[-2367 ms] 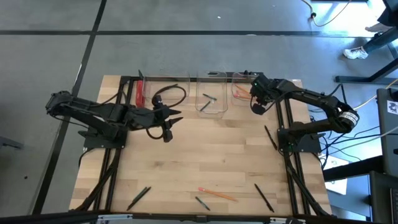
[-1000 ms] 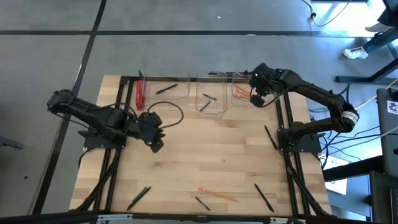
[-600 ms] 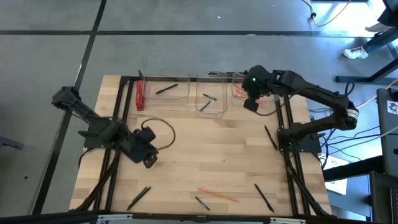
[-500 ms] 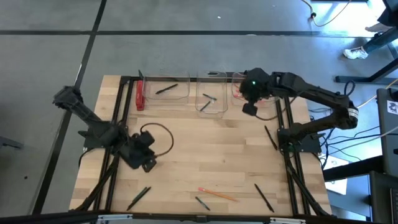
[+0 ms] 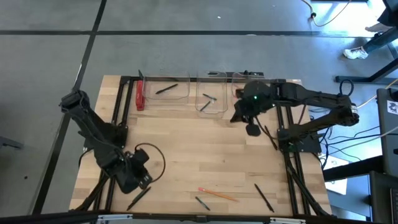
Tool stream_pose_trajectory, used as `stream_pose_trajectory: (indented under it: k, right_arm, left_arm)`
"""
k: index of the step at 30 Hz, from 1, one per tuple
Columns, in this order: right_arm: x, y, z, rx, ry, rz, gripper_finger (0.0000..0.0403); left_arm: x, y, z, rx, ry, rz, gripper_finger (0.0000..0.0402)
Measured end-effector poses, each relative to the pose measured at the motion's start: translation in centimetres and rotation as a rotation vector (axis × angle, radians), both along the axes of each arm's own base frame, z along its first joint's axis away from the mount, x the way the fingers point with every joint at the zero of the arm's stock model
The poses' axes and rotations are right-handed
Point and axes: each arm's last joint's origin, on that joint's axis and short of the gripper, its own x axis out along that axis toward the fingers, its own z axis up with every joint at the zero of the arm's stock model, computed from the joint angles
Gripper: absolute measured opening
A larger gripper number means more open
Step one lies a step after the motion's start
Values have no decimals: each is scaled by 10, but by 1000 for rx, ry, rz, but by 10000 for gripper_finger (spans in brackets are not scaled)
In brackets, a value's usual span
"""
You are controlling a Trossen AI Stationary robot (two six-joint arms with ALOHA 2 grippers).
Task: Sort crayons/erasers/pens/pencils in bins
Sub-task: Put the green crayon into the middle transparent bin
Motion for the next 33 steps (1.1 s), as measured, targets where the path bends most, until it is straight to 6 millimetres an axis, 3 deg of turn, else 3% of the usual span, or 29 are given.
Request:
stream_pose_trajectory:
  k: [8, 17, 33]
  right_arm:
    - [6, 27, 8, 118, -109, 215, 6]
    - [9, 47, 16, 202, -206, 384, 6]
    - [9, 59, 19, 246, -210, 406, 6]
  left_arm:
    - [3, -29, -27, -104, 146, 11, 102]
    - [8, -49, -60, -63, 204, -13, 102]
    - [-2, -62, -69, -56, 197, -19, 102]
